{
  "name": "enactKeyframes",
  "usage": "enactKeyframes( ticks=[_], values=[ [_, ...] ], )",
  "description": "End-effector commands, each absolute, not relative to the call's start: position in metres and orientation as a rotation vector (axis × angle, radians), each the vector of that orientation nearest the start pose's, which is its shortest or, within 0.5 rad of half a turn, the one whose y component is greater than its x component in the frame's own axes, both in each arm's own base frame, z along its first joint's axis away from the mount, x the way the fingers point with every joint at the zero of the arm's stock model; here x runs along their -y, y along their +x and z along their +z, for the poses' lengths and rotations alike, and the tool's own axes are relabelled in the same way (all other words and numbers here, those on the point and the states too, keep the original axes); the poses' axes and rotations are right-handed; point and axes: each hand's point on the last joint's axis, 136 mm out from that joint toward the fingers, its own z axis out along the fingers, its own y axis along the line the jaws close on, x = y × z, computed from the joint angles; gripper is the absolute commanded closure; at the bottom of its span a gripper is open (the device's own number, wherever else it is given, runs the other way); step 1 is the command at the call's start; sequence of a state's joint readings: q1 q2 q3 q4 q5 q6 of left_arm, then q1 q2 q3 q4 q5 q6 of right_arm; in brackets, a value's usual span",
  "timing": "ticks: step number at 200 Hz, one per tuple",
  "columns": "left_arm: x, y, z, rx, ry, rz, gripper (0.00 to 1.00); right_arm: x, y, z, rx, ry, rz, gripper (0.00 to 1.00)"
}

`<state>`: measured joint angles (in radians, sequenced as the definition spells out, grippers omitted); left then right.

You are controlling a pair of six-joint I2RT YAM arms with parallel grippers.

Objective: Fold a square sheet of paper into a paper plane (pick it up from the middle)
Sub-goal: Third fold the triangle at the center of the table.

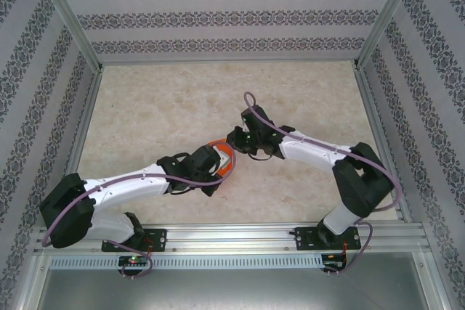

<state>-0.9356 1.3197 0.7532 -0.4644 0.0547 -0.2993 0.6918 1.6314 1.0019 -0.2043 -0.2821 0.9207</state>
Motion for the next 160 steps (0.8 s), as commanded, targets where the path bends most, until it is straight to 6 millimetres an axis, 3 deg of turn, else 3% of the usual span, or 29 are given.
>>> enactKeyframes(
  ticks=[1, 12, 48, 91, 160],
  values=[
    [0.268, 0.184, 0.080, -2.546, 0.865, -0.572, 1.00, -0.320, 0.301, 0.100, -2.689, 0.062, 0.959, 0.87],
    [0.267, 0.185, 0.080, -2.550, 0.850, -0.583, 1.00, -0.326, 0.304, 0.100, -2.693, 0.032, 0.971, 0.86],
    [0.264, 0.192, 0.084, -2.550, 0.812, -0.619, 1.00, -0.336, 0.305, 0.070, -2.819, -0.048, 0.912, 0.87],
    [0.260, 0.199, 0.080, -2.575, 0.780, -0.625, 0.99, -0.329, 0.305, 0.041, -2.898, -0.113, 0.801, 0.87],
    [0.256, 0.213, 0.067, -2.636, 0.732, -0.654, 0.97, -0.319, 0.304, 0.021, -2.955, -0.236, 0.658, 0.86]
  ],
)
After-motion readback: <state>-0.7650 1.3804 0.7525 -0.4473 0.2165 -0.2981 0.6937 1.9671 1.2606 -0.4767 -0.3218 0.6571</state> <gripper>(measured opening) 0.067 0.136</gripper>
